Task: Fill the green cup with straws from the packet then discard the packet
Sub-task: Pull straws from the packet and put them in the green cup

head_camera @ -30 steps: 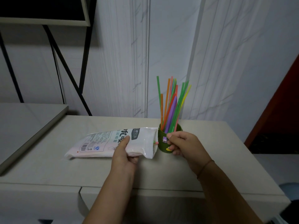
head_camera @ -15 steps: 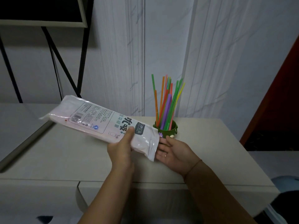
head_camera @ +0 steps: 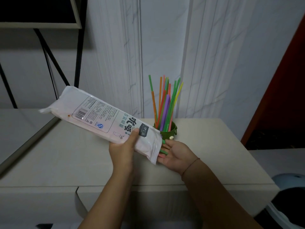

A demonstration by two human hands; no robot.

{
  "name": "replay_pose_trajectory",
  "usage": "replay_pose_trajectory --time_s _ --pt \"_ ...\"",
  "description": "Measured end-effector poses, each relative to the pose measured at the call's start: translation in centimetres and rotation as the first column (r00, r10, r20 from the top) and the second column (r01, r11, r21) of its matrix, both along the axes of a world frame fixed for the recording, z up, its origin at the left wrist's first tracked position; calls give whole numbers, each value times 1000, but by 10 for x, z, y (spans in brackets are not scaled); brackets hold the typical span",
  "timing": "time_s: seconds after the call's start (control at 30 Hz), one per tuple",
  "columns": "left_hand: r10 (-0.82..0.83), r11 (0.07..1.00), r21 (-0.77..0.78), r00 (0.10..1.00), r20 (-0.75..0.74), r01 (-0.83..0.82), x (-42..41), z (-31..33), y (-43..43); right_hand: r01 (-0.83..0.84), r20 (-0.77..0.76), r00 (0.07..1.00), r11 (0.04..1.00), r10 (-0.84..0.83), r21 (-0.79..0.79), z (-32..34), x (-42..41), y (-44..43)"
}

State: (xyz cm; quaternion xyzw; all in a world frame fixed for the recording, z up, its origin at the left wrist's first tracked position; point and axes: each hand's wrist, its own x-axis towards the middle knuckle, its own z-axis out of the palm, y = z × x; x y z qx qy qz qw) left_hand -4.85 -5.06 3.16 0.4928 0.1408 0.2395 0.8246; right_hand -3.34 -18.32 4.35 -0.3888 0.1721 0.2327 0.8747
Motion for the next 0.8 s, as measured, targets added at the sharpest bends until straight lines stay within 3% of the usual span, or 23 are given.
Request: replay_pose_trajectory --time_s 0.13,0.27,0.33,0.53,0.8 --pt "-15 991 -130 999 -40 9 0 -2 4 25 86 996 997 -19 -71 2 -3 2" --pt "-82 931 -365 988 -130 29 1 -4 13 45 241 968 908 63 -416 4 -5 0" --pt "-106 907 -420 984 -145 36 1 -4 16 86 329 939 853 104 -514 5 -7 -1" --pt "-144 901 -428 977 -155 65 3 -2 15 201 489 856 761 170 -617 9 -7 -1" --pt "-168 839 -540 977 -128 73 4 0 28 175 510 848 832 144 -526 15 2 -24"
